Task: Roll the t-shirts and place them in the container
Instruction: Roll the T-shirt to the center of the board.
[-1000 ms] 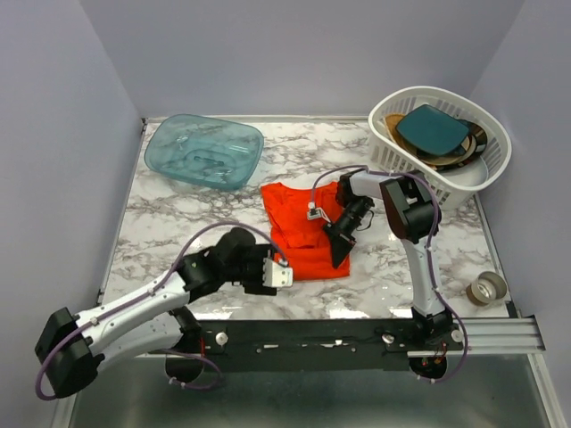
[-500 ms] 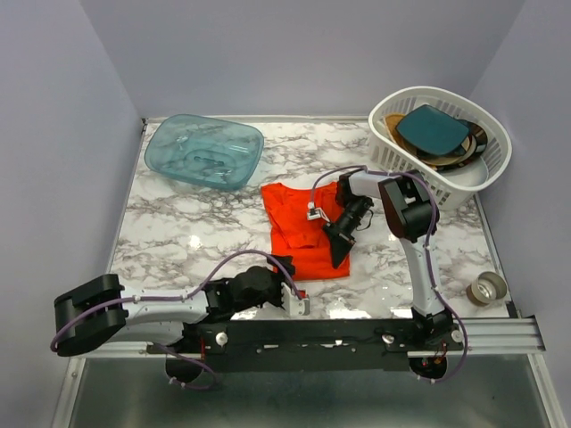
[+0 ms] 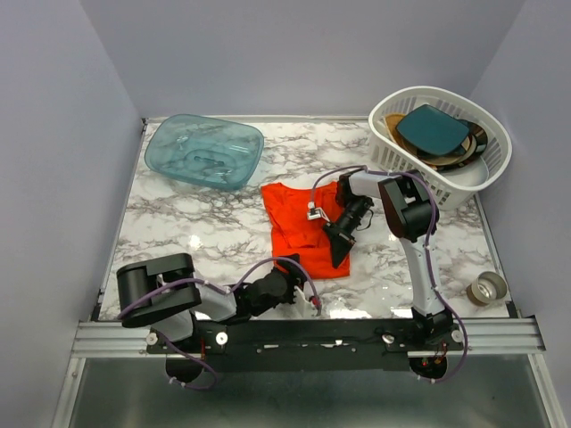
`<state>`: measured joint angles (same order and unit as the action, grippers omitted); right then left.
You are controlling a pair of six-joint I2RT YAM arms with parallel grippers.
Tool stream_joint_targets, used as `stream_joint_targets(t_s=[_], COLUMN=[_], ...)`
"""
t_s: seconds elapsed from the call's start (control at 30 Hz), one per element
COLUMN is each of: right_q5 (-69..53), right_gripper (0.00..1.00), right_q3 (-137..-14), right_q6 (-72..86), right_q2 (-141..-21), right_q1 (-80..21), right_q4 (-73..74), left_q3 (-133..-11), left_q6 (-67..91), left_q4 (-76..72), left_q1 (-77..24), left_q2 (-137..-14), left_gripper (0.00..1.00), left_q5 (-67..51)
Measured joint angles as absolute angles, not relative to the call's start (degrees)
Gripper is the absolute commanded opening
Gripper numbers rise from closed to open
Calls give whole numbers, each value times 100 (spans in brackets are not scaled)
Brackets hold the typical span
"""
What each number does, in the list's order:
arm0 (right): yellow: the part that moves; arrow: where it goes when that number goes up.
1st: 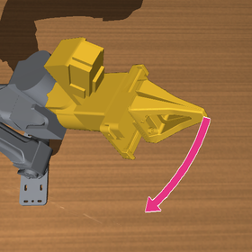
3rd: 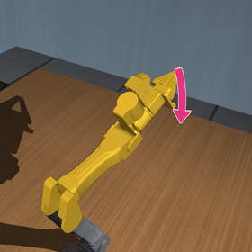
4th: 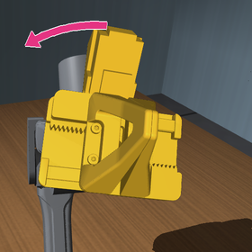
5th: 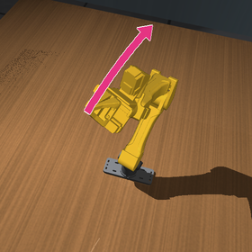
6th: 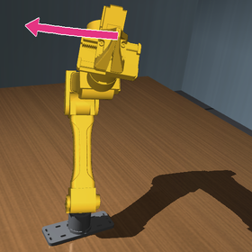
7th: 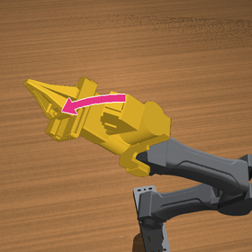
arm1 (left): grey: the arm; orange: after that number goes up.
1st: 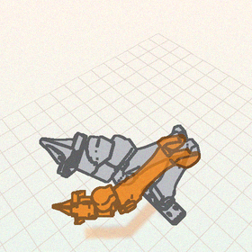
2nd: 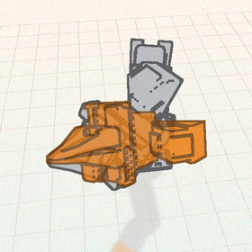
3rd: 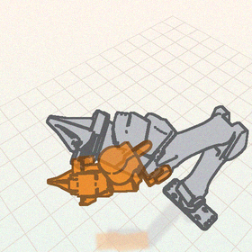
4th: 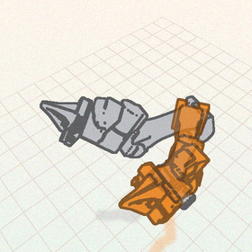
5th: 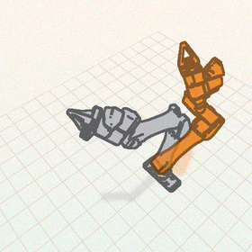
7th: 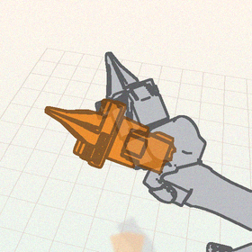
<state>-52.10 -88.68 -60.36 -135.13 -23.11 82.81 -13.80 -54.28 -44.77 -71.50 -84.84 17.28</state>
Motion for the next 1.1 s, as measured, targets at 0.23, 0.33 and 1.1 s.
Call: stream_joint_targets(t_s=[0.23, 0.33, 1.1], right_q5=[-5234, -5231, -4447], right_gripper=[15, 15, 100], right_q3=[-8871, -8873, -6031], right_q6=[-5999, -5996, -5658], right_q2=[-13535, -13537, -8110], right_q1=[-2274, -2274, -1754], right_q4=[8298, 8300, 5669], left_q3=[-1483, -1605, -3929], left_q6=[-5688, -5634, -4609], left_q4=[-4762, -4355, 639], left_q1=[-7203, -7214, -5588], left_q2=[-9100, -9076, -8335], left_gripper=[26, 12, 0], left_q5=[2099, 2121, -596])
